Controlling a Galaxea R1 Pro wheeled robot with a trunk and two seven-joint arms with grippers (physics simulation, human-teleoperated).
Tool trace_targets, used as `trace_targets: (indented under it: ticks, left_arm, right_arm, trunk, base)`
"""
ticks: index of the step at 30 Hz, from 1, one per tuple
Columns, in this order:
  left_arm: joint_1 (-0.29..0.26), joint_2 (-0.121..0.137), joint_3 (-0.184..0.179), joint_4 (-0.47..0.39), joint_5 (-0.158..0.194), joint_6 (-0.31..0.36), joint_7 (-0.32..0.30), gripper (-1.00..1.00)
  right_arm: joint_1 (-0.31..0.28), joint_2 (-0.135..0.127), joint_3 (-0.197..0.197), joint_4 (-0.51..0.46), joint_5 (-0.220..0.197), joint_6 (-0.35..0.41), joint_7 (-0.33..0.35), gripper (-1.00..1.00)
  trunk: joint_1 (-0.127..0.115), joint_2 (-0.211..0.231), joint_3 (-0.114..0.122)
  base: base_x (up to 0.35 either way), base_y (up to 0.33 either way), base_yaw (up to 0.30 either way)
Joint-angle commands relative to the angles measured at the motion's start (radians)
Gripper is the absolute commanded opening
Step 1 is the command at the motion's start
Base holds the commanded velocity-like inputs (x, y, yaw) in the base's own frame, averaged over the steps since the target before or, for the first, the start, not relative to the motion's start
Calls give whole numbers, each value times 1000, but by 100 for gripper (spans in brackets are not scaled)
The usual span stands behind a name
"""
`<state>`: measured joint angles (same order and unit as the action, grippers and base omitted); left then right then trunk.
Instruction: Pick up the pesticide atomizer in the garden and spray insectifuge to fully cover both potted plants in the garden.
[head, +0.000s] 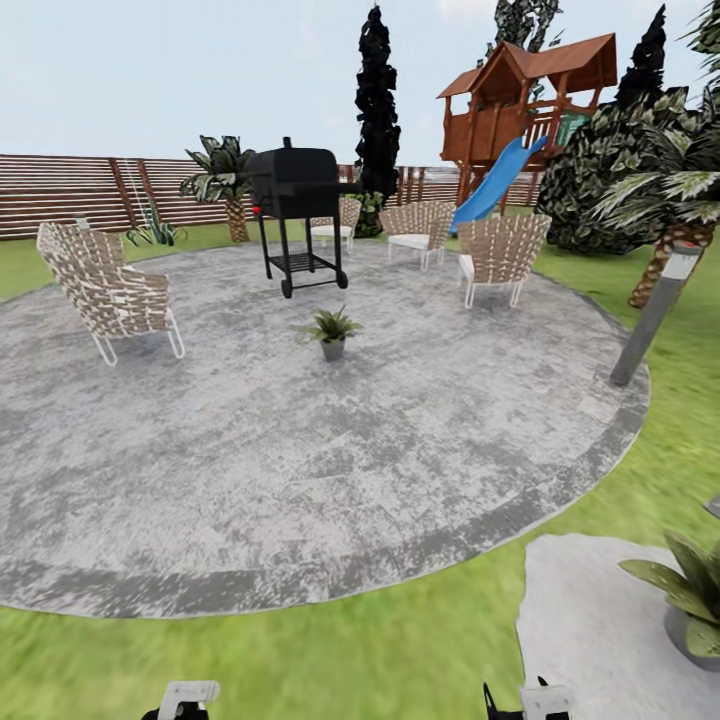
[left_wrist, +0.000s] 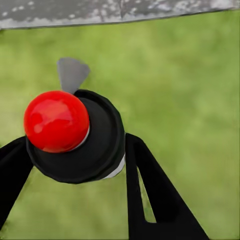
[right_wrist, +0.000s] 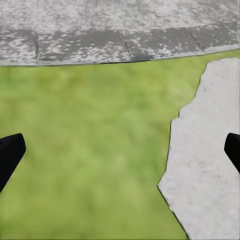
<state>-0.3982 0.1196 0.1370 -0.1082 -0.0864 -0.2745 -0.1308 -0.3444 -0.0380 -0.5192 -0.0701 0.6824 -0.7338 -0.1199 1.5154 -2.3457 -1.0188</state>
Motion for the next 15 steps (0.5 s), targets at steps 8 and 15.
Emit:
trace_targets:
  ticks: [8, 15]
  left_arm:
    - [-1, 2, 9, 1, -9, -3, -4, -100]
    - [-1, 2, 9, 2, -10, -3, -4, -100]
  right_arm:
    - [-1, 0, -2, 2, 11, -3, -9, 100]
    - [-1, 0, -2, 3, 11, -3, -9, 100]
  trunk:
    - [0, 0, -1]
    - [0, 0, 0]
  base:
    - [296, 144, 0]
    - [320, 61, 22]
